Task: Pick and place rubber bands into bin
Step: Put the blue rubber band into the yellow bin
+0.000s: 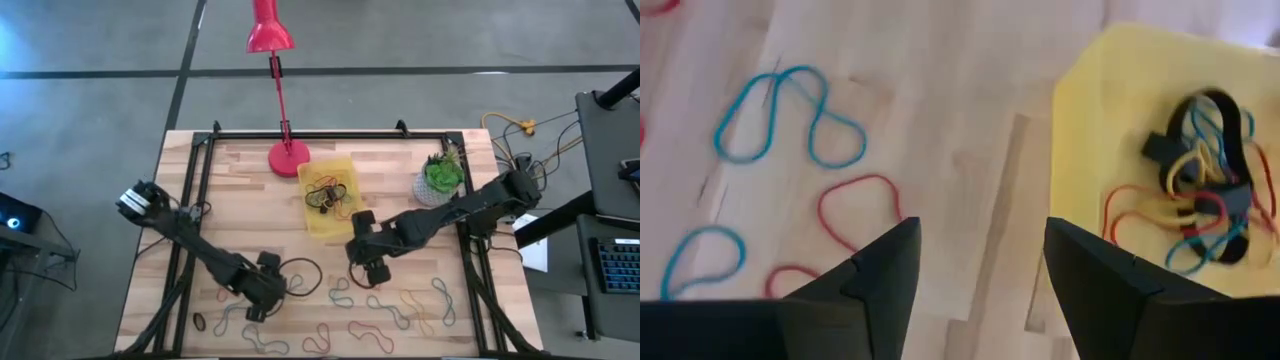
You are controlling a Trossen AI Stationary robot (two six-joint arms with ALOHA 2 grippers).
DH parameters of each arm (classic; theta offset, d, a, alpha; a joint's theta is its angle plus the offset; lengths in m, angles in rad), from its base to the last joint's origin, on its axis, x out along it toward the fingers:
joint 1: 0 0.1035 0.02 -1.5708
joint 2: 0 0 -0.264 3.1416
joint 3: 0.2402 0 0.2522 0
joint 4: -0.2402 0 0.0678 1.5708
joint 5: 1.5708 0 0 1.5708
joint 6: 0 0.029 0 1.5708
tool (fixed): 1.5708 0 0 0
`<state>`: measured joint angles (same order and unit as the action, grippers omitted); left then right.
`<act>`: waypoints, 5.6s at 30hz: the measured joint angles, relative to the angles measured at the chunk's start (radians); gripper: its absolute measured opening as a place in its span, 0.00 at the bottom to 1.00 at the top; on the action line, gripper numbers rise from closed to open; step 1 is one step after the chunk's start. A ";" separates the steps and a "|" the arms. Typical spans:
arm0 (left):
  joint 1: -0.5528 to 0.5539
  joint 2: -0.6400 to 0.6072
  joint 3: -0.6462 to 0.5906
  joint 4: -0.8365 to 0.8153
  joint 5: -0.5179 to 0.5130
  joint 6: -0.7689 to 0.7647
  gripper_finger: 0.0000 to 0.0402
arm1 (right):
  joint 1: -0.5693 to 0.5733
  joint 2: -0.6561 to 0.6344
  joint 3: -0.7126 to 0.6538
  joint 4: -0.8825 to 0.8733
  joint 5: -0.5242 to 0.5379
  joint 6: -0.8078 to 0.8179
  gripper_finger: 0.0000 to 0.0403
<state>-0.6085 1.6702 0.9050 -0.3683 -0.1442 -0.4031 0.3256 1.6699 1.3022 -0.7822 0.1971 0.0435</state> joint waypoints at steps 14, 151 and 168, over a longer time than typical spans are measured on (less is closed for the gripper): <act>0.075 0.023 -0.016 0.005 0.079 0.098 0.37 | 0.004 0.000 -0.001 0.004 0.012 0.136 0.50; 0.451 -0.068 0.003 -0.138 0.213 0.252 0.00 | -0.006 0.001 -0.149 0.013 0.093 0.163 0.50; 0.524 -0.190 0.444 -0.205 -0.229 0.512 0.00 | -0.004 -0.003 -0.149 -0.011 0.093 0.204 0.50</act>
<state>-0.0845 1.4797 1.3486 -0.5734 -0.3735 0.1091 0.3219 1.6671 1.1534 -0.7932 0.2901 0.2473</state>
